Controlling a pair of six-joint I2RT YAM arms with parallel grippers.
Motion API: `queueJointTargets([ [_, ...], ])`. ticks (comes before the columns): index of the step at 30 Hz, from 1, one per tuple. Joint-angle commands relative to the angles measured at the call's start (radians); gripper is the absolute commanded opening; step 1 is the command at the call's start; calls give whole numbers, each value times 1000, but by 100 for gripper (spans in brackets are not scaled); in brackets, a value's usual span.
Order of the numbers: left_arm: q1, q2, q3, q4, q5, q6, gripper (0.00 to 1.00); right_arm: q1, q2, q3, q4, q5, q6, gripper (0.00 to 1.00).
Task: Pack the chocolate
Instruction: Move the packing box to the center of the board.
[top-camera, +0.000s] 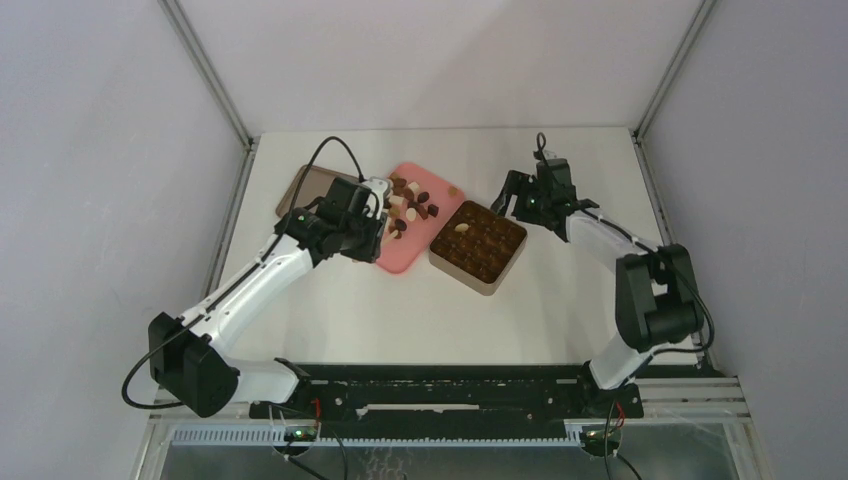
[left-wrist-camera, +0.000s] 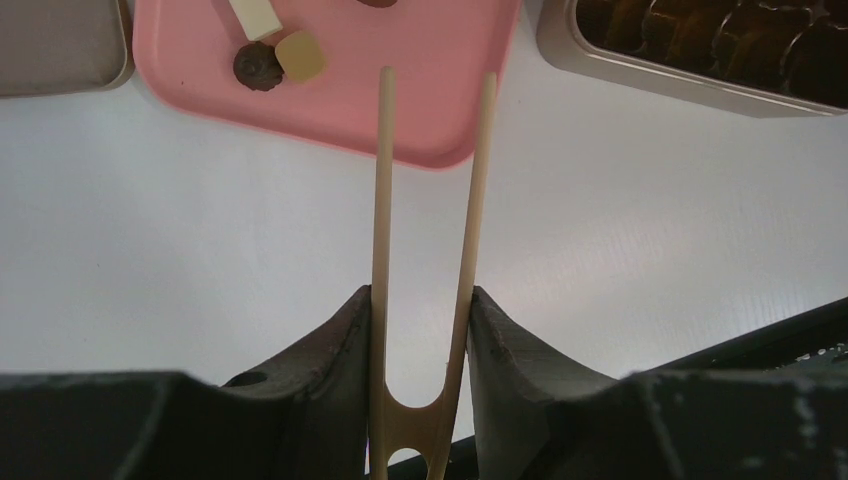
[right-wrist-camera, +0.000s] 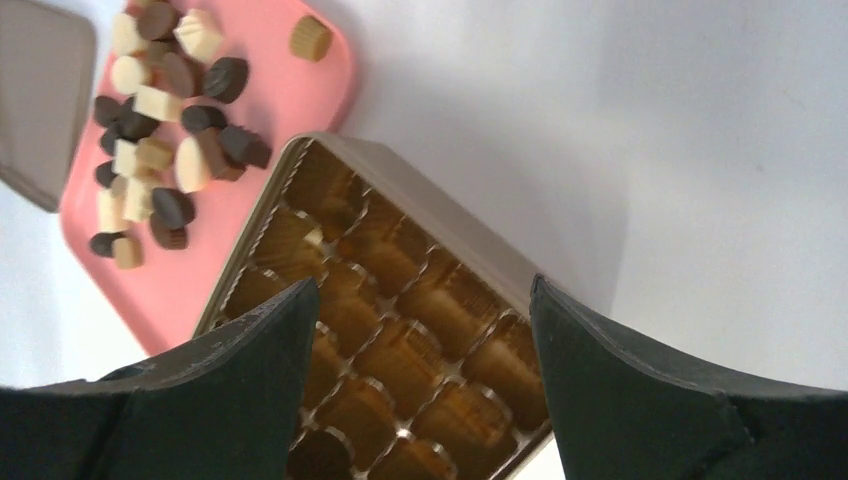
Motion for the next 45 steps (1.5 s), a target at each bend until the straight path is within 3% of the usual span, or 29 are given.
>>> queueJointTargets([
  [1,17,-9,-3,15,25,33,40,-30,93,106,36,-43,-119,86],
  [13,45,24,-15,16,45,39,41,23,230,164,-53,-263,-213,87],
  [24,61,49,-9,0,30,30,41,111,139,62,-66,-255,-203,87],
  [32,79,100,26,-36,20,15,41,136,-62,21,-149,-137,-216,88],
  [45,97,294,180,-114,18,-30,42,124,-651,-70,-381,244,-206,91],
])
